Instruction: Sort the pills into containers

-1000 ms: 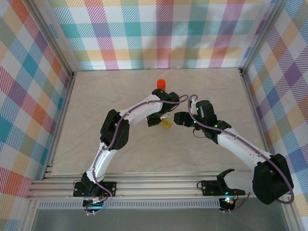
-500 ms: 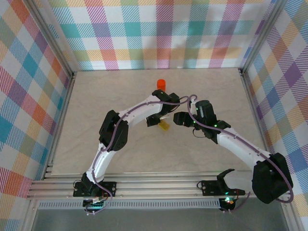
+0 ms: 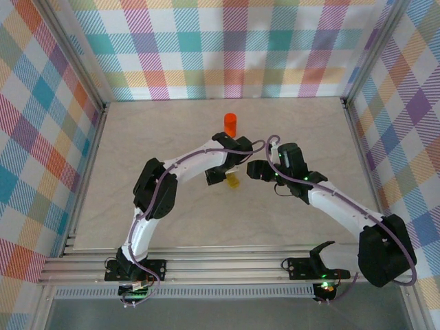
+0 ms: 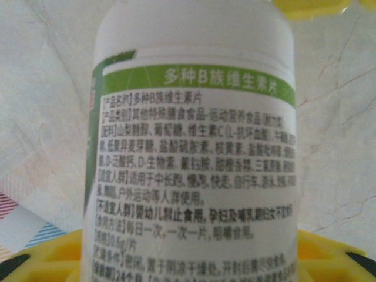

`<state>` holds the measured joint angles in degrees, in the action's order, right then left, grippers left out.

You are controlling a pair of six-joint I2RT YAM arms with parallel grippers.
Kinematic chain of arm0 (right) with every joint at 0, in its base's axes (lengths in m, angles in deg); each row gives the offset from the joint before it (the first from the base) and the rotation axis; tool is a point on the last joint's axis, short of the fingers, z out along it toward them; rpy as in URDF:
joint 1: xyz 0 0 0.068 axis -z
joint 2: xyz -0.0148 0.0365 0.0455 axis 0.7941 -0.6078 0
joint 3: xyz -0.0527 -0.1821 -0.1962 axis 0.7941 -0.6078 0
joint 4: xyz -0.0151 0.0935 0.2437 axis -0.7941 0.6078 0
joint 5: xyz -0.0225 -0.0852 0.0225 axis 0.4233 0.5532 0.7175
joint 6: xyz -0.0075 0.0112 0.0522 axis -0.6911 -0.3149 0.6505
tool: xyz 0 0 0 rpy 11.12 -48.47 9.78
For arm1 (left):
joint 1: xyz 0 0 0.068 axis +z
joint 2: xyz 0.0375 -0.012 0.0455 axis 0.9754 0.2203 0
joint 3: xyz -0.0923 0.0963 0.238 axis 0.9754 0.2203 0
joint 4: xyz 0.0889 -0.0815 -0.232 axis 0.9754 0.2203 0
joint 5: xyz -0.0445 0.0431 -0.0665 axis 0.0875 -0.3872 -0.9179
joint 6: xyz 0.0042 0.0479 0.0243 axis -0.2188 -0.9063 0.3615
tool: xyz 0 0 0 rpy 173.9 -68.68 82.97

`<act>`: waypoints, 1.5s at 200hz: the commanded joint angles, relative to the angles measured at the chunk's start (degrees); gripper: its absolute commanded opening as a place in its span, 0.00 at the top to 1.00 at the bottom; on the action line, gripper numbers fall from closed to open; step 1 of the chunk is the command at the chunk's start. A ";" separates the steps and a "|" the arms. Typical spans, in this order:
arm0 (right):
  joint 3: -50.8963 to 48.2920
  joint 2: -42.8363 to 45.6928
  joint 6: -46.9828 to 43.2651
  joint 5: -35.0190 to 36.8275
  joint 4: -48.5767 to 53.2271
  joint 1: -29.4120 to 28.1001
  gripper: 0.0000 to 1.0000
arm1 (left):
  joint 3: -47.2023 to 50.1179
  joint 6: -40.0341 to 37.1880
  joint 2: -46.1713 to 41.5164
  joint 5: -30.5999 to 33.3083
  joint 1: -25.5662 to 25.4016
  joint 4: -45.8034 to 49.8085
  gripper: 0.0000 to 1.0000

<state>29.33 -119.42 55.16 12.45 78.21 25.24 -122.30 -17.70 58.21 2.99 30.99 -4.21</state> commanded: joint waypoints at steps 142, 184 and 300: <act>0.59 -4.85 0.13 -2.19 -2.32 0.28 0.33 | 20.01 6.37 -15.42 -15.17 6.42 -24.69 1.00; 0.72 -6.01 -0.06 -2.23 -2.33 0.26 0.33 | 30.45 8.94 -21.65 -21.59 8.29 -37.47 1.00; 7.85 -1.20 -0.25 -11.08 3.35 0.18 0.33 | 71.63 12.97 -52.58 -48.51 13.78 -100.51 1.00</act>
<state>33.38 -125.43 54.42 8.52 80.02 25.24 -59.20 -6.37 15.54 -35.34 42.79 -78.52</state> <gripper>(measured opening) 0.674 0.496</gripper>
